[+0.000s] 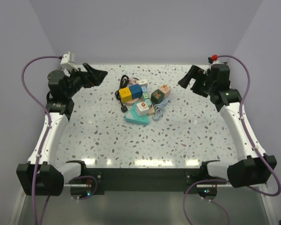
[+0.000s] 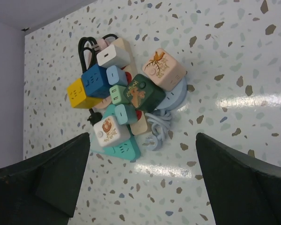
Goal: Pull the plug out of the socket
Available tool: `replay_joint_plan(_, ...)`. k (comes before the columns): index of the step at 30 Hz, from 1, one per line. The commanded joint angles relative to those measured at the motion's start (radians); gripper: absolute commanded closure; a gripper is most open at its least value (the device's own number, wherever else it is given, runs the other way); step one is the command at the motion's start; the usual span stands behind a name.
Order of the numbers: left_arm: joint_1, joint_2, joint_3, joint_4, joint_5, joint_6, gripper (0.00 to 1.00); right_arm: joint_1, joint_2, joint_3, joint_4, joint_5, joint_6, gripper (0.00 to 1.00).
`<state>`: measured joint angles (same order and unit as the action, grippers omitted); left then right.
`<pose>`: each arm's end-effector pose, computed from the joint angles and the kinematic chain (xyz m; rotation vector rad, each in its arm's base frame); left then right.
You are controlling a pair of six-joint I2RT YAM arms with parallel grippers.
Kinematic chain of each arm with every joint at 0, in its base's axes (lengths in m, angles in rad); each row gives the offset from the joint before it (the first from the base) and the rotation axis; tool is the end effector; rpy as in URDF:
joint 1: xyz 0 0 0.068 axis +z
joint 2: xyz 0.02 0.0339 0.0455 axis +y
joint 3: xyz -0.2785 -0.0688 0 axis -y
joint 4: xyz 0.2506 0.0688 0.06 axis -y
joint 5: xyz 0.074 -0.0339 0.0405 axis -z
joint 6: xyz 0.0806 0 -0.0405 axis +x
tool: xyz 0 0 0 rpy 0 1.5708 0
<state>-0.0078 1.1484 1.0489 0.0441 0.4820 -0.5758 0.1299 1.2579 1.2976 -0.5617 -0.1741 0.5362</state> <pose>0.3060 -0.0398 0.3943 -0.0936 1.6838 -0.8337 0.3108 0.0547 0.3719 0.3252 2.1131 0.5799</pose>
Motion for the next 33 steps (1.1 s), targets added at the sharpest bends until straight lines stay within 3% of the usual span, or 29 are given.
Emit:
replay_joint_plan(1, 0.002, -0.032, -0.012, 0.054, 0.041, -0.025, 0.00, -0.003, -0.020, 0.037, -0.012, -0.008, -0.001, 0.01)
replay_joint_plan(6, 0.002, -0.021, -0.033, 0.065, 0.075, -0.025, 0.00, -0.001, 0.029, 0.040, -0.027, -0.016, -0.060, 0.01)
replay_joint_plan(12, 0.000, 0.005, -0.072, 0.051, 0.090, -0.013, 0.00, 0.045, 0.173, 0.146, -0.098, 0.142, -0.163, 0.01)
replay_joint_plan(17, -0.047, 0.066, -0.052, -0.111, -0.018, 0.039, 0.00, 0.080, 0.357, 0.268, -0.130, 0.228, -0.170, 0.01)
replay_joint_plan(21, -0.107, 0.089, -0.061, -0.156, -0.092, 0.070, 0.00, 0.178, 0.484, 0.359, -0.129, 0.323, -0.218, 0.01)
replay_joint_plan(25, -0.129, 0.102, -0.082, -0.150, -0.109, 0.034, 0.00, 0.226, 0.621, 0.505, -0.172, 0.280, -0.272, 0.01)
replay_joint_plan(33, -0.164, 0.094, -0.124, -0.156, -0.141, 0.008, 0.00, 0.246, 0.758, 0.557, -0.221, 0.212, -0.288, 0.01)
